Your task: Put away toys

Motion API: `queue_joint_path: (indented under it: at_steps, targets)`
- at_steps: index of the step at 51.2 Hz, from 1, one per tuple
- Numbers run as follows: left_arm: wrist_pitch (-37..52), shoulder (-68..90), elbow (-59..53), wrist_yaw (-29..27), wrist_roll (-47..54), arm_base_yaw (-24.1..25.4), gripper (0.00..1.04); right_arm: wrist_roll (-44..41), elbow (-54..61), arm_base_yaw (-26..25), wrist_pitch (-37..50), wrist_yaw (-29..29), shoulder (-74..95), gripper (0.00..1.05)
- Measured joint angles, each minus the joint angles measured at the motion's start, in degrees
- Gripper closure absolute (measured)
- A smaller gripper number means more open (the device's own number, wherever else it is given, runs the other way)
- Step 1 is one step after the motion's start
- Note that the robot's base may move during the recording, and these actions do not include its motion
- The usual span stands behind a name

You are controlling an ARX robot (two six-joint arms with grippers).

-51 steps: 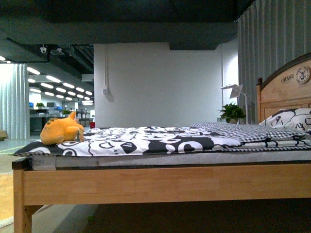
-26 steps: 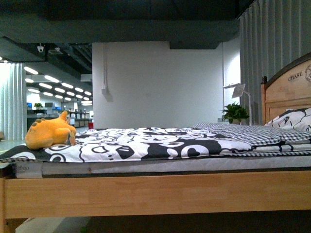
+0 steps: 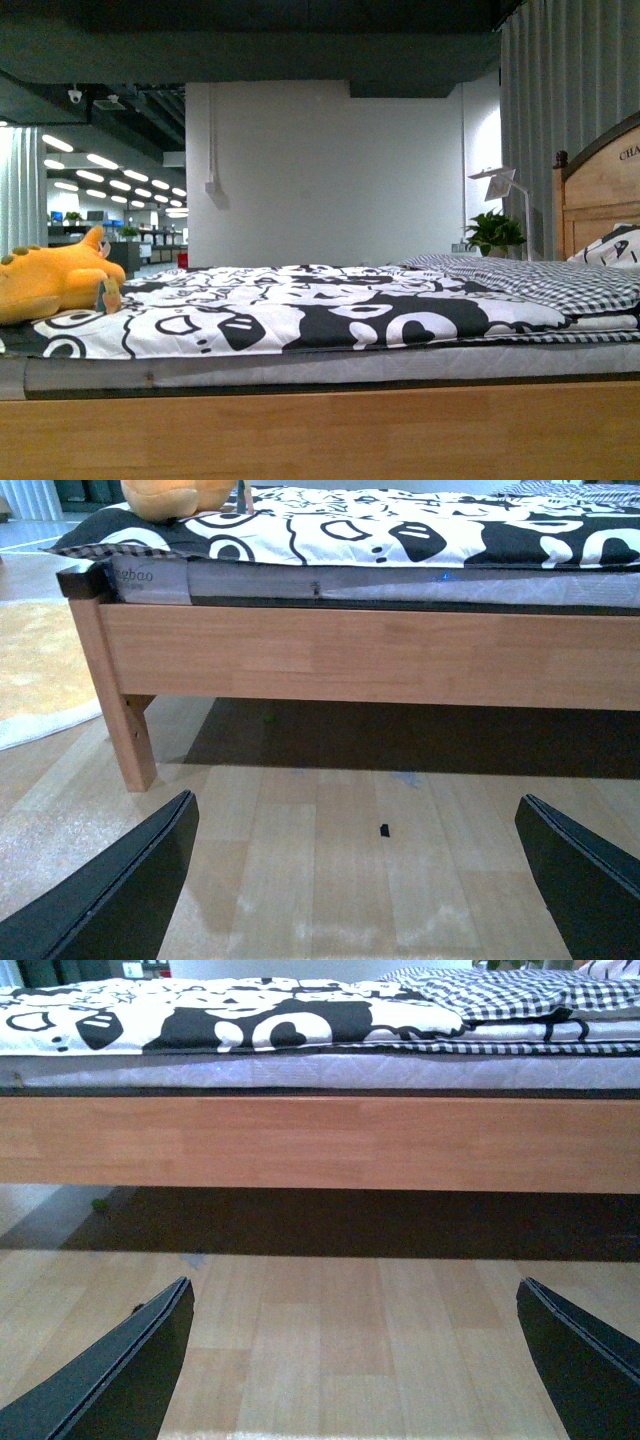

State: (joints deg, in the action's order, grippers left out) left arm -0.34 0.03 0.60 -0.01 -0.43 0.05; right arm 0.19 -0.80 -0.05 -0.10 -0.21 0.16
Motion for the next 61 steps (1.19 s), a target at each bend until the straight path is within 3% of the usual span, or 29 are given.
queue_joint_path:
  at_steps: [61]
  targets:
    - [-0.02,0.0,0.0,0.11,0.0,-0.02,0.06,-0.02,-0.02,0.07,0.0,0.04,0.0,0.07]
